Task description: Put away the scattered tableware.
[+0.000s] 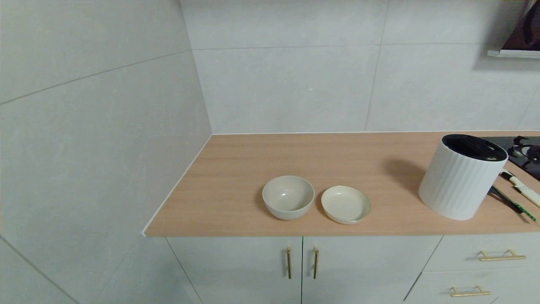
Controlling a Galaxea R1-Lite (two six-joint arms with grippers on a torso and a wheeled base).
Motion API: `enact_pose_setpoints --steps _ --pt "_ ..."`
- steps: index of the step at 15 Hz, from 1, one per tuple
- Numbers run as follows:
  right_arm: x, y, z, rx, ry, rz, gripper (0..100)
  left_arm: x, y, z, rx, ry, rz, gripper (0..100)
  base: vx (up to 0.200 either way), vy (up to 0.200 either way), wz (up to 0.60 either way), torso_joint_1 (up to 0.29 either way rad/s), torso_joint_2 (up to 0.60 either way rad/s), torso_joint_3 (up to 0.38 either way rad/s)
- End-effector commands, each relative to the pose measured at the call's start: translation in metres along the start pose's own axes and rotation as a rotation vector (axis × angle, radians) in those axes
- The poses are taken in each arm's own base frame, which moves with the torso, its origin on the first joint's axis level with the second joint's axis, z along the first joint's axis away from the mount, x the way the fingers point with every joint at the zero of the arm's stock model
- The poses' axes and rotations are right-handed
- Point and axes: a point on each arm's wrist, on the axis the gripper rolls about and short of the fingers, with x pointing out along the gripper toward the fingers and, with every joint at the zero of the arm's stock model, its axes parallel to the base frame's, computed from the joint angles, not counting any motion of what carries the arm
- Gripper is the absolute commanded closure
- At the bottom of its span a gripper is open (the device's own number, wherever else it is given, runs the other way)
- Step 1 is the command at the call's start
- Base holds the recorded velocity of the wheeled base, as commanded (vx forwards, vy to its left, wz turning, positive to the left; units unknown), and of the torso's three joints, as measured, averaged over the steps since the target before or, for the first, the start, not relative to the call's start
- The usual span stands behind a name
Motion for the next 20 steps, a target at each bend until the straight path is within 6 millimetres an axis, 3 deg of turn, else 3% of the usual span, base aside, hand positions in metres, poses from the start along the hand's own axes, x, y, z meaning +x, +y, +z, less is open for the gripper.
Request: enact_pose_setpoints --steps 1,20 --pt "0.0001 0.0 0.0002 0.0 0.0 0.001 0 0.0 0.0 0.0 0.0 0.0 0.002 0 0.0 0.0 0.0 -0.168 0.35 0.188" --pt "0.0 0.0 0.0006 0.0 -0.002 0.0 0 0.0 0.0 0.0 0.0 0.0 0.002 0 0.0 0.0 0.0 -0.221 0.51 0.29"
